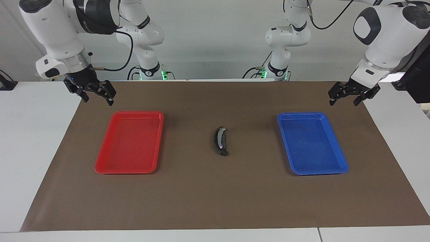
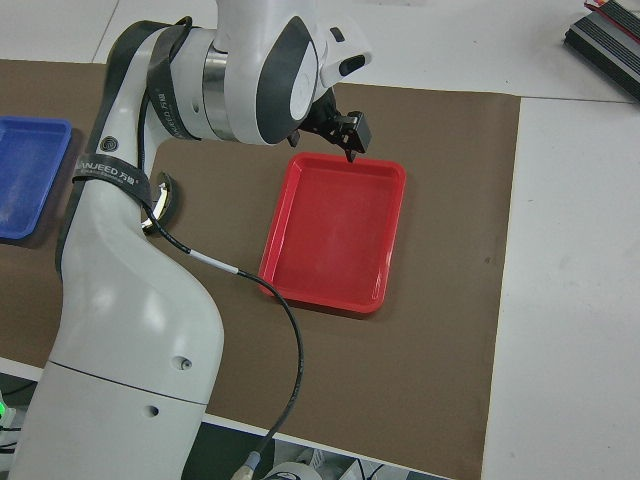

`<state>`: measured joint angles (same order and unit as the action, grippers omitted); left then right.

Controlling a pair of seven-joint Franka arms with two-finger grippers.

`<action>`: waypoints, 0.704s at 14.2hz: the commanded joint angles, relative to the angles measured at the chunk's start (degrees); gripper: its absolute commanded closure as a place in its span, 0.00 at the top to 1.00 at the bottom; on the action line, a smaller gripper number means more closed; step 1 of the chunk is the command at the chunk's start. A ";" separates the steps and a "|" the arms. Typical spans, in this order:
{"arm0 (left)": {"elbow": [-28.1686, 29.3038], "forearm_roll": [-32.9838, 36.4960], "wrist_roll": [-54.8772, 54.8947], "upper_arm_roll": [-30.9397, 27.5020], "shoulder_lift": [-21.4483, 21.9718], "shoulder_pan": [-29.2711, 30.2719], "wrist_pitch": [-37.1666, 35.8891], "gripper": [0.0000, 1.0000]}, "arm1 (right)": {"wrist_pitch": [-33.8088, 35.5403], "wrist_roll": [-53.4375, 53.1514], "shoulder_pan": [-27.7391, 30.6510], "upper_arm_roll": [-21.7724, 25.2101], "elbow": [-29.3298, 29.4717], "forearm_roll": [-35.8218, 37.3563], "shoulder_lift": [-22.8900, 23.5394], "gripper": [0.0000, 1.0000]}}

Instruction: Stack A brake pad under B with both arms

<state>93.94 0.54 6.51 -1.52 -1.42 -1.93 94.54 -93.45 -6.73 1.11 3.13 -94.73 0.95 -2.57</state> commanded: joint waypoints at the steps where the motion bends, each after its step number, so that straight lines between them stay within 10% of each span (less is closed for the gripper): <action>1: 1.60 -0.63 -0.53 0.12 1.68 0.26 -0.06 0.99 | 7.55 3.21 4.87 -4.71 8.22 1.07 2.82 1.00; 10: 1.60 -0.63 -0.53 0.12 1.68 0.26 -0.06 0.99 | 8.46 3.38 5.04 -5.15 3.24 0.03 -0.77 1.00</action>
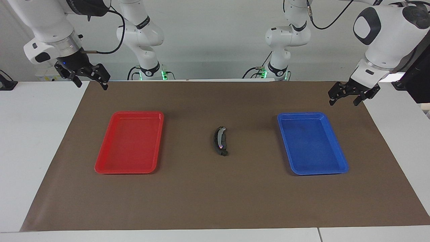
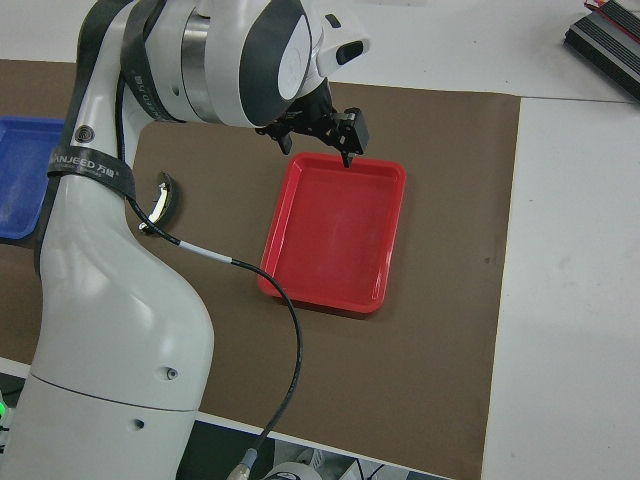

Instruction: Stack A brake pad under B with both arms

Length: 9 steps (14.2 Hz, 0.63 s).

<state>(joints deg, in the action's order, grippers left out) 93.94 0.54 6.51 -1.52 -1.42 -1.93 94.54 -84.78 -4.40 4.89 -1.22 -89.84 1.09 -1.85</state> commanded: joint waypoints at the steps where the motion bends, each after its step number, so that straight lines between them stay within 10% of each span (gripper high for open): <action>1: 1.60 -0.63 -0.53 0.11 1.68 0.26 -0.06 0.99 | -0.21 0.80 1.00 -0.80 -1.74 -0.13 -1.58 1.00; 9: 1.60 -0.63 -0.53 0.11 1.68 0.35 -0.06 0.99 | -3.55 2.02 0.29 -1.15 -1.48 0.84 -1.06 1.00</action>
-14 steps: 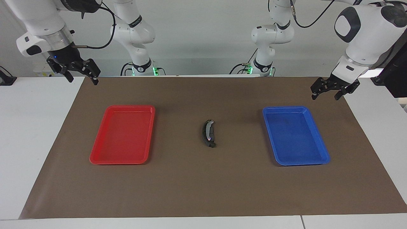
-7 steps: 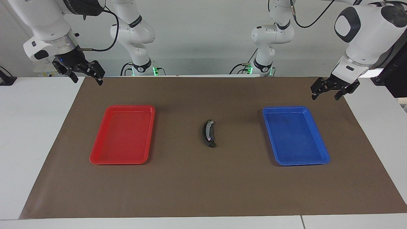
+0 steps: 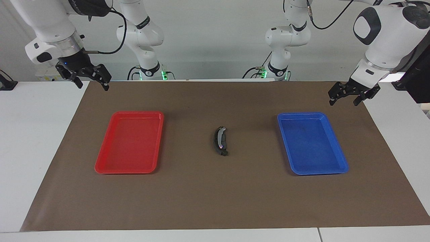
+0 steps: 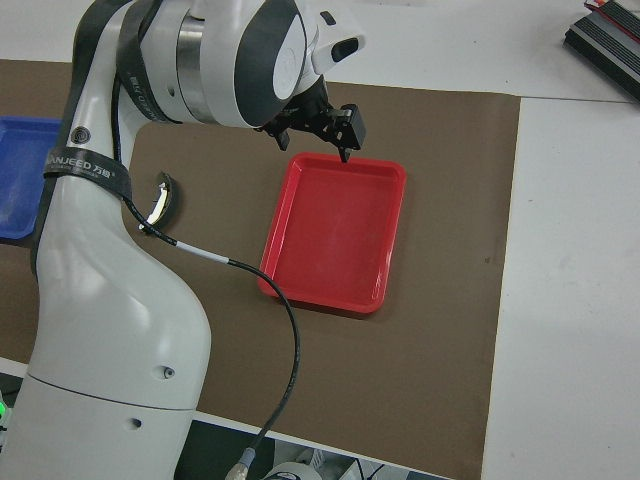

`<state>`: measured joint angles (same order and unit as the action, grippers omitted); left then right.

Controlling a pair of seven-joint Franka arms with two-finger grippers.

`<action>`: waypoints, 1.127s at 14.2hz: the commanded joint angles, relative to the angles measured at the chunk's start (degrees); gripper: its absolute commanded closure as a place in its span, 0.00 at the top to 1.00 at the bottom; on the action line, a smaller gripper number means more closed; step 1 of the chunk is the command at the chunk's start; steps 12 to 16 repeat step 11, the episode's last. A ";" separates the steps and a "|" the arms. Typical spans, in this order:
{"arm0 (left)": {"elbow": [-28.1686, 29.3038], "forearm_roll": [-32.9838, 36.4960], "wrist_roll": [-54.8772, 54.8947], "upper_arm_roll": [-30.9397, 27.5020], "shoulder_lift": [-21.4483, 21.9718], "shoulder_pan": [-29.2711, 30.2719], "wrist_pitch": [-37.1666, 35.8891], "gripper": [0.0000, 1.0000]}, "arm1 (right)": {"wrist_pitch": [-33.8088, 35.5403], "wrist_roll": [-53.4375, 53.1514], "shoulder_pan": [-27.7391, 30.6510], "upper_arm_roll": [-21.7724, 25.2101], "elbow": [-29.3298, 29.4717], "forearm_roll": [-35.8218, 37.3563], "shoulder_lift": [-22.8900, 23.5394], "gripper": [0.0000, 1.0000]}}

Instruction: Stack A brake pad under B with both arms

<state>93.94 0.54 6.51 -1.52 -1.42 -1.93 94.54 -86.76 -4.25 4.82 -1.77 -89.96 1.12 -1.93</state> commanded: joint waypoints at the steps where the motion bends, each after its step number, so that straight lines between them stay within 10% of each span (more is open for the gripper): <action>1: 1.60 -0.63 -0.53 0.11 1.68 0.35 -0.06 0.99 | -1.74 2.75 0.28 -0.60 -1.28 0.73 -0.88 1.00; 16: 1.60 -0.63 -0.53 0.11 1.68 0.26 -0.06 0.99 | -0.43 2.49 0.28 -0.69 -1.19 0.90 -0.97 1.00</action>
